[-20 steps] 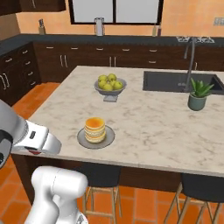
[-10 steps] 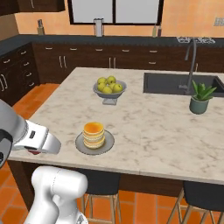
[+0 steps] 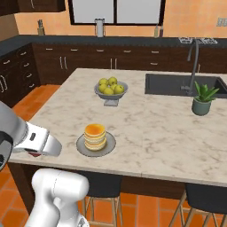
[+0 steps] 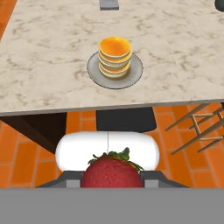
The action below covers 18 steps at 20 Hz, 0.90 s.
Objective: Take the strawberry from the fridge and place it on top of the pancake, located on the dining counter.
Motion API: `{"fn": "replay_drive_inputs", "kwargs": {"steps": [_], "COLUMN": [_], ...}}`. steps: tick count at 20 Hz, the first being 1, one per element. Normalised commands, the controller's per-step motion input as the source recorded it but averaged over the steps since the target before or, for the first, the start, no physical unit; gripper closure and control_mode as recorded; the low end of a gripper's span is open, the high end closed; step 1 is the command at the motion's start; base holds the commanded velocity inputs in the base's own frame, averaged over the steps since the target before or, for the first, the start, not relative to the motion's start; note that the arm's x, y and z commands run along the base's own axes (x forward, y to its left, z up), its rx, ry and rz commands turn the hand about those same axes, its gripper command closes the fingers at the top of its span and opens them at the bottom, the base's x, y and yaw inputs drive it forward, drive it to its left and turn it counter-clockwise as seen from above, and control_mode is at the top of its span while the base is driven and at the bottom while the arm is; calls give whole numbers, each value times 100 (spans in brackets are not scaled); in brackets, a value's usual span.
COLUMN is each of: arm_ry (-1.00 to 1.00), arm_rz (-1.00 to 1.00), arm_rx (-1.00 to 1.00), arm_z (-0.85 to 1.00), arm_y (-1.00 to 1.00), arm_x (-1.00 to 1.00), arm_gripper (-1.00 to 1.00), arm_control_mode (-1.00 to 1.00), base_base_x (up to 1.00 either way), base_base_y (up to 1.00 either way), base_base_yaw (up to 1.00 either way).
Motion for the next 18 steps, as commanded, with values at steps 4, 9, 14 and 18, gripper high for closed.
{"fn": "replay_drive_inputs", "kwargs": {"steps": [4, 9, 14, 18], "arm_ry": [1, 13, 14, 11], "arm_rz": [1, 11, 5, 0], "arm_rx": [0, -1, 0, 0], "arm_z": [5, 21, 8, -15], "arm_y": [1, 0, 0, 0], "arm_x": [29, 96, 100, 100], "arm_gripper": [100, 100, 100, 100], "arm_control_mode": [-100, -100, -100, -100], "base_base_x": [29, 0, 0, 0], "base_base_y": [7, 0, 0, 0], "base_base_yaw": [0, 0, 0, 0]}}
